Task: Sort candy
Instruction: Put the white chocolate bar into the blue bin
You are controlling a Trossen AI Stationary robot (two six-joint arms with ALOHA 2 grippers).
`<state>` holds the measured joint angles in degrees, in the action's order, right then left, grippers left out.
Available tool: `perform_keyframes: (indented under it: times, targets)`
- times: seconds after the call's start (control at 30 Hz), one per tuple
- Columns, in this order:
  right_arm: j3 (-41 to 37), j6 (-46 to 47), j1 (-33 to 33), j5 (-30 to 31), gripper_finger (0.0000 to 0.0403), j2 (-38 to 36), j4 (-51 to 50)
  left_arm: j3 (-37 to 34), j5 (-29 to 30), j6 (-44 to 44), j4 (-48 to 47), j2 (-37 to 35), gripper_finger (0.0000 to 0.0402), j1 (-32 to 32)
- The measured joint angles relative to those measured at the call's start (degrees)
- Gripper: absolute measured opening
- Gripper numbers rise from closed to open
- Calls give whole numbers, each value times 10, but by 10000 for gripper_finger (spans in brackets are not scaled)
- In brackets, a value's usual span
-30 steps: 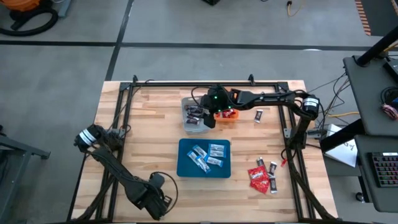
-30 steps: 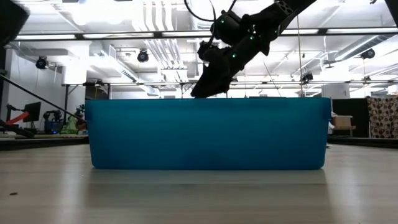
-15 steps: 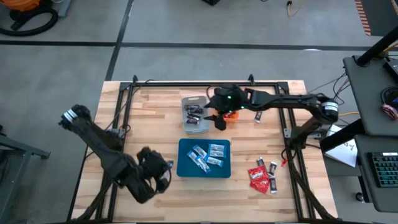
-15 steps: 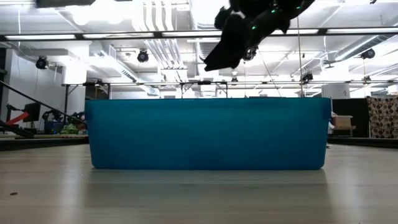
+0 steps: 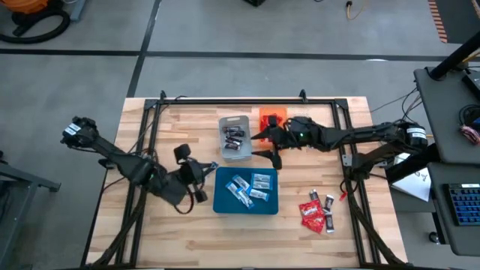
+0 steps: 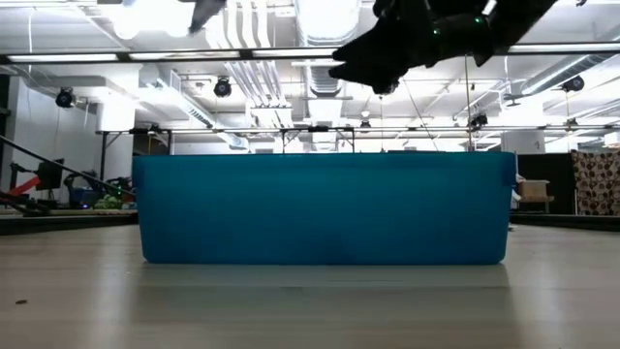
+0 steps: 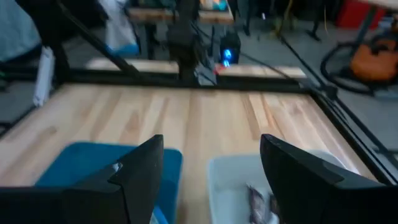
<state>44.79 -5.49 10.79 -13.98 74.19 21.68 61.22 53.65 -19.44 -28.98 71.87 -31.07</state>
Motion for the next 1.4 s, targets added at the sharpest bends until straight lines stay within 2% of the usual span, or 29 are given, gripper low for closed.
perform_keyframes:
  times: [0.1,0.23,0.33,0.47,0.7,1.07,1.2,1.4]
  targets:
    - [-15,13,-18,0,256,13,61,-59,-20,118,159,-14,2,27]
    - [-15,19,-41,0,256,42,112,-135,-88,234,366,-17,2,64]
    - [-8,20,-57,3,256,65,141,-182,-130,293,496,-9,2,90]
    - [5,30,-69,5,256,91,167,-221,-163,331,612,8,2,119]
    - [47,40,-69,4,256,135,169,-232,-260,345,700,50,2,166]
    - [82,15,-69,-2,243,155,134,-211,-289,363,694,77,2,185]
    - [83,8,-69,-11,200,154,135,-211,-290,360,694,76,2,185]
    - [83,3,-70,-15,77,154,131,-212,-285,336,692,77,21,186]
